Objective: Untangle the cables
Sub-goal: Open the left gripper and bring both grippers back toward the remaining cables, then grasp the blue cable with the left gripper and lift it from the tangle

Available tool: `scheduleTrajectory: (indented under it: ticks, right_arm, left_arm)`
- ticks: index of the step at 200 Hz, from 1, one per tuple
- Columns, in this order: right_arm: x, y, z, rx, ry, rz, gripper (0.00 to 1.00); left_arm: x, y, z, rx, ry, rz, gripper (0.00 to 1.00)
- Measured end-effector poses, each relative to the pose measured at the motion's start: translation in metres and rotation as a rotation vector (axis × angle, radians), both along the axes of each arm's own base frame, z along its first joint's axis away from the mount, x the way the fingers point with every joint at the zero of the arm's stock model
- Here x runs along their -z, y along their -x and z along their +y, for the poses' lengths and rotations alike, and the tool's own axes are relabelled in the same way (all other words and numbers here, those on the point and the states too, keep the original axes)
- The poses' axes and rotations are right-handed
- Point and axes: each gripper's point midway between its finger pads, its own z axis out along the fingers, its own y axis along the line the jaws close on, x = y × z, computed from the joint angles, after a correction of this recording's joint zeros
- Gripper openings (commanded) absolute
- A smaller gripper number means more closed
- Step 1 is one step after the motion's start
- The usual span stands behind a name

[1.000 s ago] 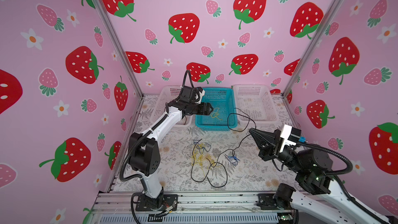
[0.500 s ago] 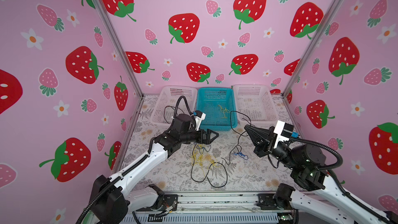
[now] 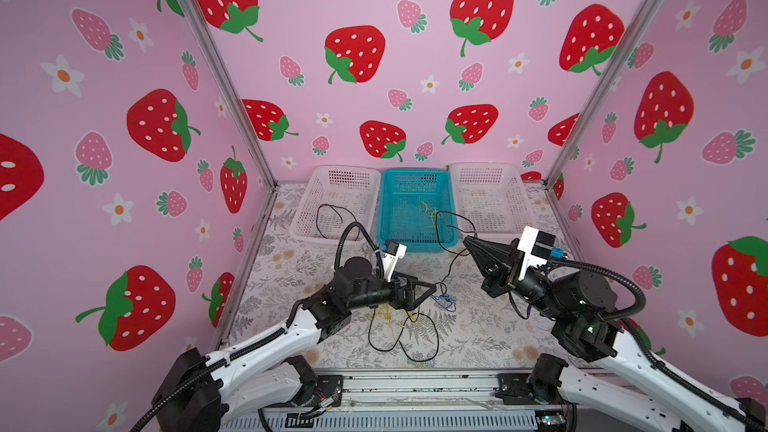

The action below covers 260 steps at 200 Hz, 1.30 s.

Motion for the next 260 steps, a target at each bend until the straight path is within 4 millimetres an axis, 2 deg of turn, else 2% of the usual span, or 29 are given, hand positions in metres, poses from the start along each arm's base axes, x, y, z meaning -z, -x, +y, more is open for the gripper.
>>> scheduleTrajectory:
  ticks: [19,59,114,137,177,191,221,260]
  right_arm:
    - [0.000,-0.001,0.002,0.000,-0.001,0.002,0.00]
    - [0.000,-0.004,0.004,0.005,-0.008,0.003,0.00]
    - [0.004,-0.007,0.008,0.005,-0.003,0.006,0.00]
    - [0.004,-0.007,0.009,0.005,-0.003,0.006,0.00]
    - [0.008,-0.008,0.010,0.004,-0.002,0.010,0.00]
    - [0.010,-0.008,0.011,0.004,0.001,0.012,0.00]
    - [0.015,-0.009,0.012,0.004,0.006,0.016,0.00]
    - [0.015,-0.010,0.012,0.007,0.004,0.016,0.00]
  left_arm:
    - [0.005,0.007,-0.003,-0.020,0.026,0.059,0.99]
    - [-0.012,0.020,-0.013,-0.038,0.099,0.104,0.99]
    - [-0.003,0.018,-0.018,-0.069,0.101,0.174,0.75]
    - [0.003,0.017,-0.019,-0.069,0.088,0.182,0.61]
    - [0.005,0.018,-0.022,-0.064,0.082,0.188,0.54]
    - [0.004,0.017,-0.024,-0.063,0.083,0.187,0.46]
    - [0.002,0.016,-0.028,-0.057,0.089,0.185,0.37]
    - [0.002,0.016,-0.030,-0.047,0.094,0.188,0.31]
